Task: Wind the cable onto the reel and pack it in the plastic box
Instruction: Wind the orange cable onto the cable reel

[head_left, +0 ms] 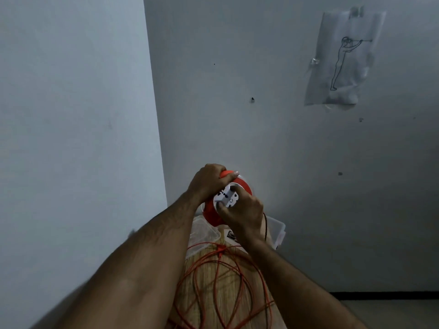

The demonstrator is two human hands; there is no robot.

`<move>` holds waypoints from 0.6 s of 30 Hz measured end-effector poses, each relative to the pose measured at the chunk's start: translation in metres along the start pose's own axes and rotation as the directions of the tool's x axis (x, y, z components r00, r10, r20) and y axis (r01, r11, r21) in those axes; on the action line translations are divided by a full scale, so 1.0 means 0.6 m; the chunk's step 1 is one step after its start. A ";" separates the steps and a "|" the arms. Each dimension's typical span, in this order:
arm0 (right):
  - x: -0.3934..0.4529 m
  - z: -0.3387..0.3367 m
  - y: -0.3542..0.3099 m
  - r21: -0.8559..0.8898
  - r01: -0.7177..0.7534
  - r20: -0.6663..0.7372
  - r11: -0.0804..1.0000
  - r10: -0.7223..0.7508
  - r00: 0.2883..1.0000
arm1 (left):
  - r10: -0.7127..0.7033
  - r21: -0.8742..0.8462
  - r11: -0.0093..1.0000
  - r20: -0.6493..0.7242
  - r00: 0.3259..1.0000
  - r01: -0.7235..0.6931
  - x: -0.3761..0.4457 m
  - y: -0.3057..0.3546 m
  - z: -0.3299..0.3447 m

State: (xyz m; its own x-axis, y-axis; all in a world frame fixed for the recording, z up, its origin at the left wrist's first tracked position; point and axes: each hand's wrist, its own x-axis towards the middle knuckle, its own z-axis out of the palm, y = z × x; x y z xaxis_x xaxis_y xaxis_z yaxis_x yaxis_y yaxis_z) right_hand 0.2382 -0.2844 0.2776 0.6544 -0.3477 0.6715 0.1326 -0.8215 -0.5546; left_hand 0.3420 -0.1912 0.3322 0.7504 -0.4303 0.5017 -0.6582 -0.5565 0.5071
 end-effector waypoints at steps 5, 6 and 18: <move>-0.005 0.020 -0.035 0.333 -0.576 0.026 0.746 0.604 0.797 | 0.000 0.014 1.000 -0.020 1.000 0.001 -0.005 -0.003 0.012; -0.003 0.026 -0.035 0.391 -0.652 0.071 0.650 0.685 0.725 | 0.000 0.017 1.000 -0.017 1.000 0.001 -0.006 -0.004 0.014; -0.018 -0.003 0.025 -0.246 0.486 0.212 0.839 -0.443 0.871 | -0.018 -0.033 0.999 0.005 1.000 0.018 0.000 -0.033 -0.004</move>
State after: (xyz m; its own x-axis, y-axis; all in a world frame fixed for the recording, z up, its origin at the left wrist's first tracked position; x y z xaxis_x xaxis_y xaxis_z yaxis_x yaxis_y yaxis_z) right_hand 0.2317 -0.2938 0.2629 0.6693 0.1566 0.7263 0.2459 -0.9691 -0.0177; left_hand 0.3547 -0.1783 0.3241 0.7624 -0.4237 0.4891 -0.6461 -0.5408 0.5387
